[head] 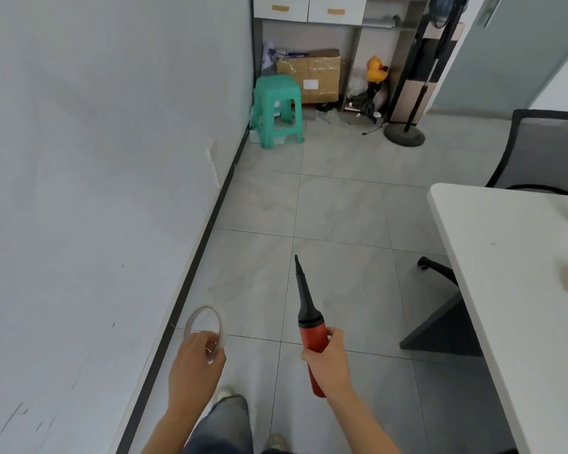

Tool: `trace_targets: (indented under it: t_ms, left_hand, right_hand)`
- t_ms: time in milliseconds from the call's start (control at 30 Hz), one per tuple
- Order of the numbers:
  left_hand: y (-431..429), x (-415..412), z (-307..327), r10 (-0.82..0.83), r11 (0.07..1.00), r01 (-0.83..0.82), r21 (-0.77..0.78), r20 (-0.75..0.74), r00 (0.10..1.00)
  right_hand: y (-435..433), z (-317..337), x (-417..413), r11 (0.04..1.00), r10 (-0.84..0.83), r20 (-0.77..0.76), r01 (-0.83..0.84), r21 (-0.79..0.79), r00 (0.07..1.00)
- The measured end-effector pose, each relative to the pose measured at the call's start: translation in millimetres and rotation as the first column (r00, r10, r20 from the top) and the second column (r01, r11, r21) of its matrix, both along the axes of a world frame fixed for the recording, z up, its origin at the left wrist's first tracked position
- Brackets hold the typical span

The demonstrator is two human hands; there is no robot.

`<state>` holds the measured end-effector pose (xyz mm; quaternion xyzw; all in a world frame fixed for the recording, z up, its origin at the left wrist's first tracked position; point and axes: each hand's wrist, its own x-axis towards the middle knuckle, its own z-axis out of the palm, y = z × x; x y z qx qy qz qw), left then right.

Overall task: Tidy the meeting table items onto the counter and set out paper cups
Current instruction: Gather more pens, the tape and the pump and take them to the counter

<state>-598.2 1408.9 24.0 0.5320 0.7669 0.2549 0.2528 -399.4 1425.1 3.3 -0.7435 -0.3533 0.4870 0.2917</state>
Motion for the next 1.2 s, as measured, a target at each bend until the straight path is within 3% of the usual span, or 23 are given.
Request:
trace_targets:
  t_ms: [267,567,833,1200]
  left_hand:
    - [135.0,-44.2,-10.0,0.047,0.998,-0.047,0.042,0.006,0.999]
    - [329.0,-96.5,11.3,-0.075,0.985,0.072,0.155,0.01,0.997]
    - [405.5,-93.2,-6.4,-0.204,0.975,0.201,0.095,0.024,0.979]
    - [580.3,-107.5,-16.2,-0.133,0.99,0.134,0.052,-0.025,0.991]
  right_hand:
    - [136.3,1.7,-28.4,0.997,-0.012,0.024,0.01,0.078,1.0]
    - [287.2,15.7,-80.0,0.99,-0.098,0.049,0.093,0.106,0.994]
    - [363.5,7.5,-82.9,0.985,-0.17,0.114,0.169,0.026,0.979]
    - [574.9,-1.2,-89.7,0.996,-0.067,0.06,0.063,0.06,0.996]
